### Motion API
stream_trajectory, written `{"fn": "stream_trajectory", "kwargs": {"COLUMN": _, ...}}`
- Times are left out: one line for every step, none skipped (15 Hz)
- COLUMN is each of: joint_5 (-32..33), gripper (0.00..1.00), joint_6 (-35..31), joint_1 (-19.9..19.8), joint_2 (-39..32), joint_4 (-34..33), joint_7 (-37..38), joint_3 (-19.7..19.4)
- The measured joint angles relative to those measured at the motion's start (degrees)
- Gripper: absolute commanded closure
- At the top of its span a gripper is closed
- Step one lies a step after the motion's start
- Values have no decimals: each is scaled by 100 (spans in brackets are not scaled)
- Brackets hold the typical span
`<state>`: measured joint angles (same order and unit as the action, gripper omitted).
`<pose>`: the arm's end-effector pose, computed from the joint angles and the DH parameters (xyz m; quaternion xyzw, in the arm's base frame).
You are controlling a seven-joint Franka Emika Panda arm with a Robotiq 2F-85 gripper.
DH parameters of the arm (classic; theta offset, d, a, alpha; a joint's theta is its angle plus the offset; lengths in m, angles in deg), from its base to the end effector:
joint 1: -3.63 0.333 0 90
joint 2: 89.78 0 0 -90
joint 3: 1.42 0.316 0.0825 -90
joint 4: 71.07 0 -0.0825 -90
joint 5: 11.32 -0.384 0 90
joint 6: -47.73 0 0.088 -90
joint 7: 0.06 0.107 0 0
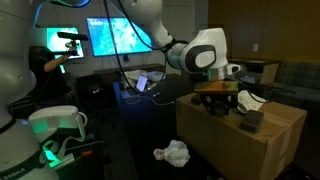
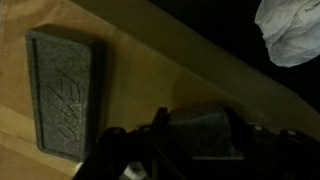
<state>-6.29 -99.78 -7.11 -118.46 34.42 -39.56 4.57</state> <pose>0.6647 -0.0596 0.2801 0.9400 0.3200 0.1079 0.0478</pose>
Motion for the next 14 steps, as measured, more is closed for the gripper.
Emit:
{"fn": "stream_trajectory", "kwargs": {"joint_5": 0, "gripper": 66, "joint_6": 0, "joint_1": 0, "joint_2": -41, "joint_4": -53, "joint_7": 0, "joint_3": 0}}
{"fn": "stream_trajectory", "kwargs": {"joint_5": 0, "gripper": 66, "joint_6": 0, "joint_1": 0, "joint_2": -80, "joint_4": -107, "joint_7": 0, "joint_3": -1}}
{"fn": "stream_trajectory", "kwargs": {"joint_5": 0, "gripper": 66, "joint_6": 0, "joint_1": 0, "joint_2": -116, "joint_4": -160, "joint_7": 1, "joint_3": -3}}
{"fn": "stream_trajectory", "kwargs": {"joint_5": 0, "gripper": 63, "joint_6": 0, "joint_1": 0, "joint_2": -147, "joint_4": -202, "joint_7": 3, "joint_3": -5}}
{"fn": "stream_trajectory", "kwargs": {"joint_5": 0, "gripper": 16, "joint_6": 0, "joint_1": 0, "joint_2": -170, "joint_4": -243, "joint_7": 4, "joint_3": -6}}
{"fn": "stream_trajectory", "kwargs": {"joint_5": 0, "gripper": 16, "joint_6": 0, "joint_1": 0, "joint_2": -187, "joint_4": -276, "joint_7": 7, "joint_3": -8}}
{"fn": "stream_trajectory", "kwargs": {"joint_5": 0, "gripper": 9, "joint_6": -3, "joint_1": 0, "joint_2": -203, "joint_4": -310, "joint_7": 14, "joint_3": -10}}
{"fn": "stream_trajectory", "kwargs": {"joint_5": 0, "gripper": 2, "joint_6": -5, "joint_1": 0, "joint_2": -213, "joint_4": -340, "joint_7": 19, "joint_3": -12}}
{"fn": "stream_trajectory", "kwargs": {"joint_5": 0, "gripper": 0, "joint_6": -11, "joint_1": 0, "joint_2": -217, "joint_4": -361, "joint_7": 29, "joint_3": -14}}
{"fn": "stream_trajectory", "kwargs": {"joint_5": 0, "gripper": 0, "joint_6": -11, "joint_1": 0, "joint_2": -217, "joint_4": -383, "joint_7": 37, "joint_3": -16}}
{"fn": "stream_trajectory", "kwargs": {"joint_5": 0, "gripper": 0, "joint_6": -12, "joint_1": 0, "joint_2": -217, "joint_4": -404, "joint_7": 45, "joint_3": -16}}
{"fn": "stream_trajectory", "kwargs": {"joint_5": 0, "gripper": 0, "joint_6": -12, "joint_1": 0, "joint_2": -216, "joint_4": -426, "joint_7": 52, "joint_3": -16}}
{"fn": "stream_trajectory", "kwargs": {"joint_5": 0, "gripper": 0, "joint_6": -12, "joint_1": 0, "joint_2": -214, "joint_4": -450, "joint_7": 61, "joint_3": -13}}
{"fn": "stream_trajectory", "kwargs": {"joint_5": 0, "gripper": 0, "joint_6": -12, "joint_1": 1, "joint_2": -205, "joint_4": -471, "joint_7": 79, "joint_3": -8}}
